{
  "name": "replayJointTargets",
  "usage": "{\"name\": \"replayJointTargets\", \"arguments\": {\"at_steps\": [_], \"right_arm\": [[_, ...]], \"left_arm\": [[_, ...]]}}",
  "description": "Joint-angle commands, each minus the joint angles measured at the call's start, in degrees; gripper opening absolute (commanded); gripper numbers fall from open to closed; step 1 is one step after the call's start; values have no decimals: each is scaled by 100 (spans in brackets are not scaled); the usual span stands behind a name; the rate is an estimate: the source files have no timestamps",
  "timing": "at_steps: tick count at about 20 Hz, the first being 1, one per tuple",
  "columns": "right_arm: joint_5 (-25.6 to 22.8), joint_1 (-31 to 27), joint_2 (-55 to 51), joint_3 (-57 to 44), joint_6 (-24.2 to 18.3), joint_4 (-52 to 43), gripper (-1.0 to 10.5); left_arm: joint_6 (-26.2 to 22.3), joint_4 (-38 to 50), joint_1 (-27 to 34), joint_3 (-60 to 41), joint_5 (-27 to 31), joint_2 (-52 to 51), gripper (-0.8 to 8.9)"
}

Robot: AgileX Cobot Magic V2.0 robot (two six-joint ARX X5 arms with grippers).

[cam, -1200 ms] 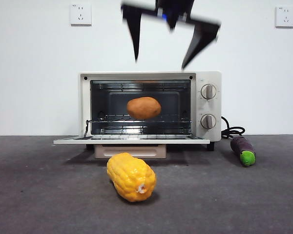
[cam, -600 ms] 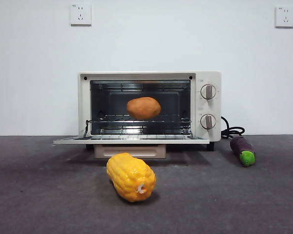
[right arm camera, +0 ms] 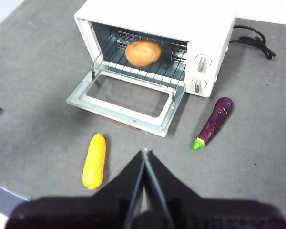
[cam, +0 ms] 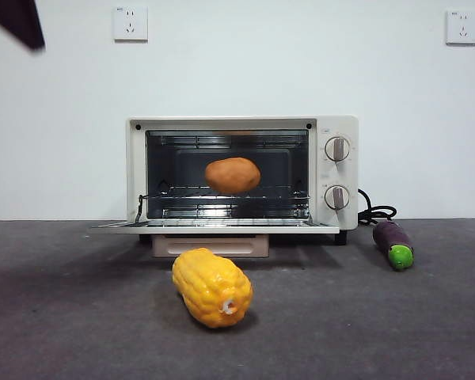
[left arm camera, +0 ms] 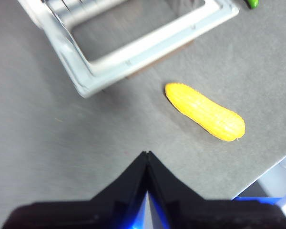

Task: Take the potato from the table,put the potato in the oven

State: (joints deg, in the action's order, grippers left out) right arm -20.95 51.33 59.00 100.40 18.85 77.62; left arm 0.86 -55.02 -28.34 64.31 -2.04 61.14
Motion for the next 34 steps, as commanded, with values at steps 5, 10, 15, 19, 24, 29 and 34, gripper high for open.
{"name": "replayJointTargets", "arguments": {"at_steps": [5, 10, 15, 19, 24, 29, 34], "right_arm": [[57, 9, -374, -9, 262, 131, -2], [57, 9, -417, -9, 411, 131, -1], [59, 9, -415, -9, 501, 131, -1], [57, 9, -417, -9, 516, 131, 0], [55, 9, -415, -9, 516, 131, 0], [55, 9, -415, -9, 516, 131, 0], [55, 9, -415, -9, 516, 131, 0]], "left_arm": [[-85, 1123, 1969, -970, -2299, 557, -8], [157, 1829, 2811, -970, -3071, 1646, -8], [313, 2140, 2959, -970, -3147, 2430, -8], [393, 2371, 2966, -970, -3377, 2826, -8], [695, 2785, 2964, -968, -3440, 3169, -8], [918, 3005, 2964, -966, -3418, 3412, -8], [1128, 3191, 2964, -966, -3438, 3532, -8]]}}
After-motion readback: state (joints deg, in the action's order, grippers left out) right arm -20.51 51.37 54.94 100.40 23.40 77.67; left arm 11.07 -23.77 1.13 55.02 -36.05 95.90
